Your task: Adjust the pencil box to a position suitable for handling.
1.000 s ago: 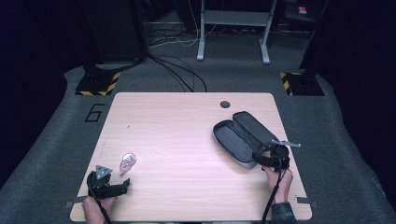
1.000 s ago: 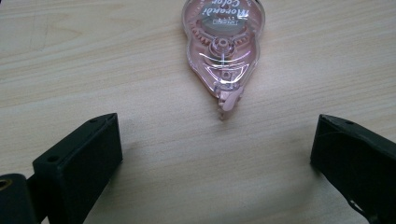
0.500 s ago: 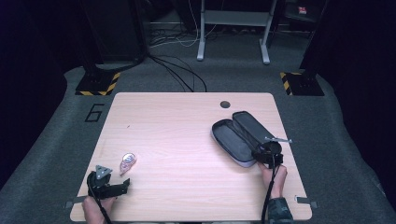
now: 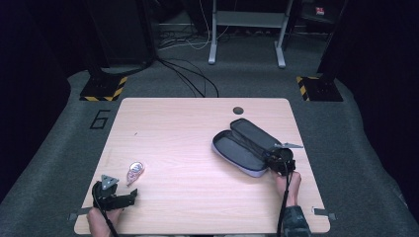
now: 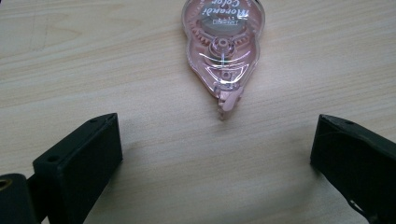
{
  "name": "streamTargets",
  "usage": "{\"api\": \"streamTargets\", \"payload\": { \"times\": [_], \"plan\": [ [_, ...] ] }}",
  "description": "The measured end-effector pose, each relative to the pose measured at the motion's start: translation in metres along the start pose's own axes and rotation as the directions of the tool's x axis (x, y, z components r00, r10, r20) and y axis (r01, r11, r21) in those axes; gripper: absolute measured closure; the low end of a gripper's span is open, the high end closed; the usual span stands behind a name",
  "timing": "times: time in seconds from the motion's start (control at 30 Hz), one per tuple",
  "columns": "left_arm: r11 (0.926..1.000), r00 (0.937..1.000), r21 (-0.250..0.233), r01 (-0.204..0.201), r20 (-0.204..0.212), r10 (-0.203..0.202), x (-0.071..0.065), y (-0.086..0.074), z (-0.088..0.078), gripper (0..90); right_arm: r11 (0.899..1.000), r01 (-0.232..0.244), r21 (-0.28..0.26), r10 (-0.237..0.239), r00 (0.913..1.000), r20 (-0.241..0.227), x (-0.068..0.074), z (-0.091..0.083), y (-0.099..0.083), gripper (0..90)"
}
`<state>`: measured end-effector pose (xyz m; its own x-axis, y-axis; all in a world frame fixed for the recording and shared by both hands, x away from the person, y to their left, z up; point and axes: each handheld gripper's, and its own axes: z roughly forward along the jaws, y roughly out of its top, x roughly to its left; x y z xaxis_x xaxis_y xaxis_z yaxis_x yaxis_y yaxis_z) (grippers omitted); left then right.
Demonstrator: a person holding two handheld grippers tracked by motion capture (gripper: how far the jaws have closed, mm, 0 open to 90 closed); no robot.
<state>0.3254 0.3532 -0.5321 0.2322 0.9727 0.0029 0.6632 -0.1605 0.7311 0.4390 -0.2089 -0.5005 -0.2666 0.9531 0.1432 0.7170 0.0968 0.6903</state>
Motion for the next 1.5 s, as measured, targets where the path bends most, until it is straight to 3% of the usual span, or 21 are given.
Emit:
{"api": "streamTargets", "payload": {
  "times": [0.17, 0.3, 0.47, 0.57, 0.67, 0.83, 1.13, 1.17, 1.3, 1.43, 1.5],
  "plan": [
    [1.0000, 1.0000, 0.000, 0.002, 0.000, -0.002, 0.000, 0.000, 0.000, 2.0, 0.998, 0.063, 0.003, -0.063, 0.9961, -0.061, 0.009, 0.006, 0.003, 84.5],
    [1.0000, 1.0000, -0.001, 0.003, 0.001, -0.003, 0.000, 0.000, 0.000, 2.0, 0.992, 0.123, -0.005, -0.123, 0.9874, -0.100, 0.013, 0.010, 0.006, 84.6],
    [1.0000, 1.0000, 0.000, -0.001, -0.001, 0.001, 0.000, 0.000, 0.000, 2.1, 0.990, 0.140, 0.002, -0.138, 0.9801, -0.143, 0.017, 0.013, 0.009, 84.5],
    [1.0000, 1.0000, -0.002, 0.000, 0.000, 0.000, 0.000, 0.000, 0.000, 2.1, 0.987, 0.161, -0.006, -0.159, 0.9708, -0.179, 0.019, 0.016, 0.012, 84.5],
    [1.0000, 1.0000, -0.001, -0.001, 0.000, 0.001, 0.000, 0.000, 0.000, 2.1, 0.983, 0.182, -0.007, -0.180, 0.9654, -0.189, 0.022, 0.017, 0.014, 84.5],
    [1.0000, 1.0000, -0.002, -0.002, 0.001, 0.002, 0.000, 0.000, 0.000, 2.1, 0.972, 0.236, -0.007, -0.231, 0.9443, -0.234, 0.032, 0.023, 0.018, 84.5],
    [1.0000, 1.0000, -0.003, -0.002, 0.003, 0.002, 0.000, 0.000, 0.000, 2.0, 0.942, 0.335, -0.020, -0.323, 0.8916, -0.317, 0.048, 0.036, 0.031, 84.3],
    [1.0000, 1.0000, -0.003, -0.002, 0.002, 0.002, 0.000, 0.000, 0.000, 2.1, 0.942, 0.335, -0.015, -0.323, 0.8919, -0.317, 0.050, 0.038, 0.032, 84.2],
    [1.0000, 1.0000, -0.004, -0.003, 0.002, 0.003, 0.000, 0.000, 0.000, 2.1, 0.932, 0.361, -0.022, -0.348, 0.8791, -0.325, 0.057, 0.046, 0.039, 83.5],
    [1.0000, 1.0000, -0.003, -0.003, 0.003, 0.003, -0.001, 0.000, 0.000, 2.1, 0.935, 0.356, -0.006, -0.337, 0.8799, -0.335, 0.063, 0.052, 0.042, 79.9],
    [1.0000, 1.0000, -0.003, -0.003, 0.004, 0.003, -0.001, 0.000, 0.000, 2.1, 0.934, 0.358, -0.013, -0.341, 0.8789, -0.333, 0.065, 0.053, 0.043, 72.0]
  ]
}}
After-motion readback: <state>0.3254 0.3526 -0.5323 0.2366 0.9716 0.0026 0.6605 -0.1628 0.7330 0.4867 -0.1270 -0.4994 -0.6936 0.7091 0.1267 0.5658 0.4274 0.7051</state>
